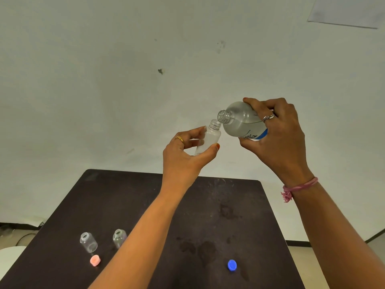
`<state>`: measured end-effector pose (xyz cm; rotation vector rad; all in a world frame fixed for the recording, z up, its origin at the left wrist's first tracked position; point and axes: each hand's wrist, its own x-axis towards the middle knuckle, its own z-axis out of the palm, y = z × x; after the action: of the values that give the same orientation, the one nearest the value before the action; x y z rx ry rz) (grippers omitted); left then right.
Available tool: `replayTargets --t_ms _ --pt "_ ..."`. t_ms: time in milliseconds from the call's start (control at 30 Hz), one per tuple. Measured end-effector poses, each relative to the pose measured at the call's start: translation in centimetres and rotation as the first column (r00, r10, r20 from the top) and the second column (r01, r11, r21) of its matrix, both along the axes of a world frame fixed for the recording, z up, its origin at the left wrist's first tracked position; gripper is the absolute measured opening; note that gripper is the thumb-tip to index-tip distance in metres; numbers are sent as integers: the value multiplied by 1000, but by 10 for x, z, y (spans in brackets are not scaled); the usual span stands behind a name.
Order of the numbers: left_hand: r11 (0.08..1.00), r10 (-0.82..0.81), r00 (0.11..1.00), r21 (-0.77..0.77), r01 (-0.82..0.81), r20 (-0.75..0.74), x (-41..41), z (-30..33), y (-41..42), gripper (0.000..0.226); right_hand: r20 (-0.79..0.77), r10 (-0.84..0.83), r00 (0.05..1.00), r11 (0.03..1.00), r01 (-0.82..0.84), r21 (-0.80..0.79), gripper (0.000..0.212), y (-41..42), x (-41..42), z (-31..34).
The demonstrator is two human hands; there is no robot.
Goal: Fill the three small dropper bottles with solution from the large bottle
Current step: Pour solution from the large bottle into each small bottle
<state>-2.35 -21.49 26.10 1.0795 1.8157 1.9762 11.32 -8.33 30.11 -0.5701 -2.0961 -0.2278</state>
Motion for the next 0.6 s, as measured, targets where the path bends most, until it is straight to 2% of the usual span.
replayTargets --t_ms 600 --pt "1000 -1 1000 4 1 -12 -3 -3 3 40 15 -10 1000 999 10 32 74 4 -3 -1"
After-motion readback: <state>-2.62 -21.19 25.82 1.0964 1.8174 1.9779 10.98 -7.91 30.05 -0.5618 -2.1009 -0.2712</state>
